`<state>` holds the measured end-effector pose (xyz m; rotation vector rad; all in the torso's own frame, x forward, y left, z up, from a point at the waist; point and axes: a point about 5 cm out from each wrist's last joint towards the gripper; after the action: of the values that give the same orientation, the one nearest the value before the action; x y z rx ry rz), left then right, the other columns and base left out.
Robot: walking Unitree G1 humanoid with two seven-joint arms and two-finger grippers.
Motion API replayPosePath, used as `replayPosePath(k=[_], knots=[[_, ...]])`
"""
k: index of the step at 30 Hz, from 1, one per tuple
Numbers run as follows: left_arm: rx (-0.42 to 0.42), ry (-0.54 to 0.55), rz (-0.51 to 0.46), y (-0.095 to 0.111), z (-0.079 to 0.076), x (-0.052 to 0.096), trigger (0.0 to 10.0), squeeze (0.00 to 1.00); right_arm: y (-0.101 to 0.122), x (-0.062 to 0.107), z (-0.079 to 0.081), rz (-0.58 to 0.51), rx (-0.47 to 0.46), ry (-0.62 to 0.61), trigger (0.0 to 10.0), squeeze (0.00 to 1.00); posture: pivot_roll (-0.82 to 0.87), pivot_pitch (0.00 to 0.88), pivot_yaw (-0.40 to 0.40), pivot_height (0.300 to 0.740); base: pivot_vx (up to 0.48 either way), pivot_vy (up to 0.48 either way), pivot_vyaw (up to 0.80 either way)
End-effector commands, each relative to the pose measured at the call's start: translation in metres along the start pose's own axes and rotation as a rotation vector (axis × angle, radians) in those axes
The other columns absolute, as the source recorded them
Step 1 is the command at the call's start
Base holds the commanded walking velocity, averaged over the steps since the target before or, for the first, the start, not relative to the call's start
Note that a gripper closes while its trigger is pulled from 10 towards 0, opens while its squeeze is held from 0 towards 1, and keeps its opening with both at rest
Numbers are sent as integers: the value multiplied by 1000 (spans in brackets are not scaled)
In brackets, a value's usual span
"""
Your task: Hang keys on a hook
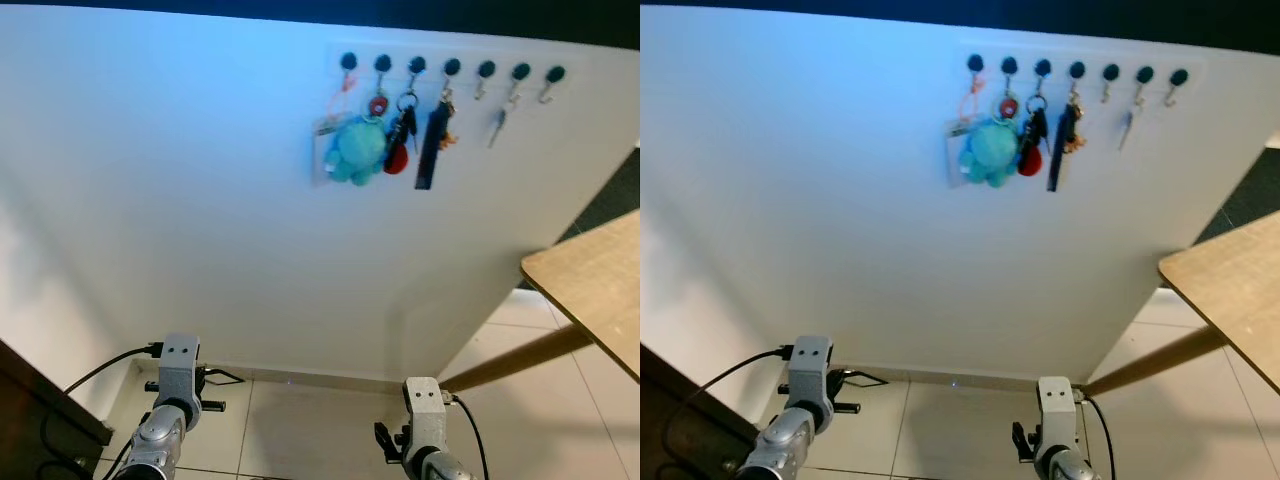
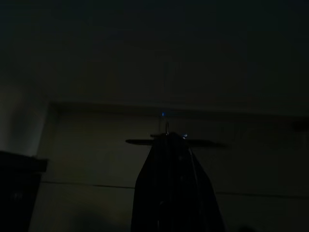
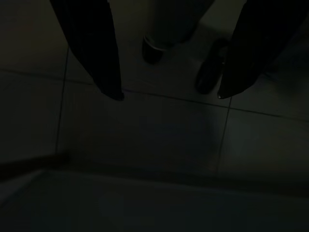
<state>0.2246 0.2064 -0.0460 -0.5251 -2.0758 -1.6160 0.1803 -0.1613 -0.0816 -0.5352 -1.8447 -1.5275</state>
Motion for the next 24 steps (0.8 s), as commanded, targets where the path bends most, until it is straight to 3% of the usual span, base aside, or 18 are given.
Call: replayPosePath(k=[1,4,8,17,24], knots=[[-19,-20,-5,-2,-5,0,10000,0,2,-1,2,-10,15,8,10000,0,107,12,-49,740,0,0,800],[-19,-20,-9,-1,-6,0,10000,0,3,-1,1,-11,12,4,10000,0,107,12,-51,740,0,0,800],[-17,-20,-17,-1,-7,0,10000,0,1,0,-3,-7,-46,-30,10000,0,106,18,-52,740,0,0,0],[-19,-50,-29,0,-12,-1,10000,0,-2,1,-6,-2,-39,-34,10000,0,102,35,-54,740,0,0,0],[-30,-76,-29,0,-18,-2,10000,0,-3,2,-3,0,-43,-35,10000,0,94,43,-48,740,0,-400,0]])
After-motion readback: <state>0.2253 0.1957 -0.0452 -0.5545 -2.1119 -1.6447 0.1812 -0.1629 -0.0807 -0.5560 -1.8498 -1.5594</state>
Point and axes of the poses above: a point about 5 cm out from each wrist's last joint towards the gripper, its own x axis pointing back from the gripper into the wrist, its own y axis along the axis of the wrist's last joint, z = x × y, and after that the axes turned 15 degrees about x, right-handed
